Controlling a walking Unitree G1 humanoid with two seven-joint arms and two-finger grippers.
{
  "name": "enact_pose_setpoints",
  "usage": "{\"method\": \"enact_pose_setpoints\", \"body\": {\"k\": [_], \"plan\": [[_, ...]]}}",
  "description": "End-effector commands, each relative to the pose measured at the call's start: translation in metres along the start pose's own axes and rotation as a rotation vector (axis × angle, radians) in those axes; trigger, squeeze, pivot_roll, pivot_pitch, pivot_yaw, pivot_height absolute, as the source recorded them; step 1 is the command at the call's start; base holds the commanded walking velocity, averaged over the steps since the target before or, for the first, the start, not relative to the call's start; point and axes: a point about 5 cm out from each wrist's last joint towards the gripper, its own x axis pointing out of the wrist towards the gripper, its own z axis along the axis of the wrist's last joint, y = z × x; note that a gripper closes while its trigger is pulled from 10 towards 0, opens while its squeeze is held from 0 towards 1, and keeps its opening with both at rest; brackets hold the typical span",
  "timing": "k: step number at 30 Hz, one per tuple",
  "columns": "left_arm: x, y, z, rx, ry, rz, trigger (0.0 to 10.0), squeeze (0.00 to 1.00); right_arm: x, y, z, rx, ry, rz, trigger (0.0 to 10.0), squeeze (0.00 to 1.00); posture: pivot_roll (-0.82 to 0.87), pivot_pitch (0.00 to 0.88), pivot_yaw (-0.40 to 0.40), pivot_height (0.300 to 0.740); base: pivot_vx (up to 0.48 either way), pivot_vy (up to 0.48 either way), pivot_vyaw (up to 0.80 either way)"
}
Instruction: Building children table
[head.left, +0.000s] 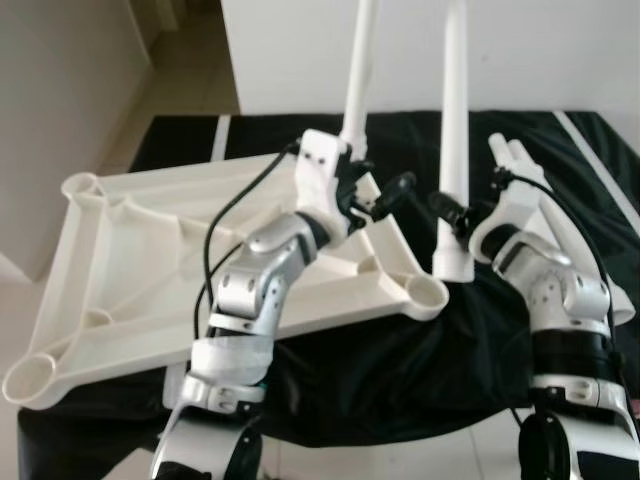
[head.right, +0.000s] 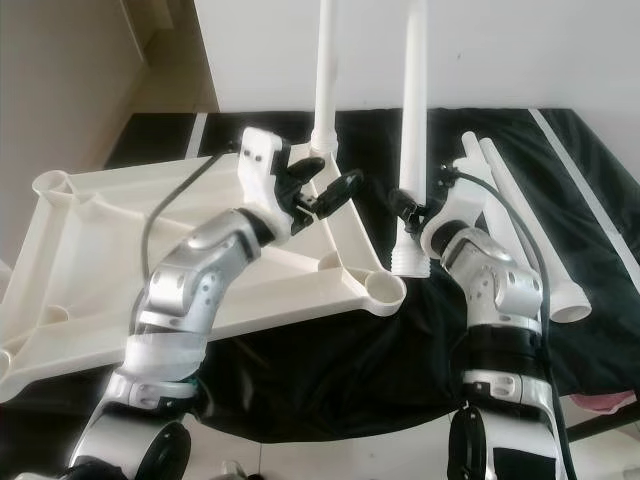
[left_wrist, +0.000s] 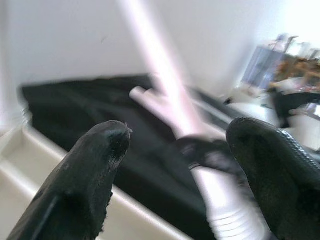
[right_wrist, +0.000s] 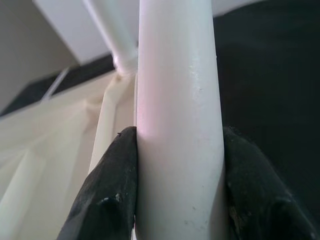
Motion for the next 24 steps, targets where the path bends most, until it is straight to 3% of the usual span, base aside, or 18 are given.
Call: {"method": "enact_pose_setpoints", "body": {"k": [1,4,8,12,14,18,19,20,21,24], "plan": [[0.0,0.012,-0.007,-0.01,0.042,0.105,10.0,0.0,-0.004,0.004,0.003,-0.051,-0.079,-0.039,10.0,0.0,-0.09,0.024,0.018,0.74,0.0,0.0,0.0],[0.001,0.015,-0.007,-0.012,0.048,0.132,10.0,0.0,-0.005,0.008,0.004,-0.093,-0.106,-0.042,10.0,0.0,-0.1,0.023,0.021,0.74,0.0,0.0,0.0],[0.004,0.036,-0.019,0.026,0.153,0.315,10.0,0.0,-0.008,0.019,-0.003,-0.216,-0.127,-0.058,10.0,0.0,-0.1,0.027,0.034,0.74,0.0,0.0,0.0],[0.005,0.046,-0.016,0.014,0.152,0.352,10.0,0.0,-0.008,0.021,-0.007,-0.234,-0.125,-0.065,10.0,0.0,-0.1,0.024,0.036,0.74,0.0,0.0,0.0],[0.005,0.055,-0.015,0.055,0.176,0.407,10.0,0.0,-0.008,0.022,-0.01,-0.289,-0.111,-0.079,10.0,0.0,-0.1,0.025,0.039,0.74,0.0,0.0,0.0],[0.007,0.066,-0.009,0.072,0.178,0.485,10.0,0.0,-0.008,0.025,-0.01,-0.313,-0.116,-0.079,10.0,0.0,-0.1,0.026,0.036,0.74,0.0,0.0,0.0],[0.008,0.068,-0.007,0.068,0.176,0.486,10.0,0.0,-0.009,0.027,-0.004,-0.384,-0.173,-0.099,10.0,0.0,-0.09,0.022,0.031,0.74,0.0,0.0,0.0],[0.008,0.068,-0.007,0.068,0.176,0.486,10.0,0.0,-0.009,0.027,-0.004,-0.384,-0.173,-0.099,10.0,0.0,-0.09,0.022,0.031,0.74,0.0,0.0,0.0],[0.01,0.07,-0.004,0.075,0.178,0.491,10.0,0.0,-0.009,0.028,-0.002,-0.469,-0.194,-0.11,10.0,0.0,-0.08,0.021,0.029,0.74,0.0,0.0,0.0],[0.012,0.072,-0.002,0.106,0.187,0.516,10.0,0.0,-0.007,0.028,-0.001,-0.514,-0.2,-0.116,10.0,0.0,-0.08,0.021,0.025,0.74,0.0,0.0,0.0]]}}
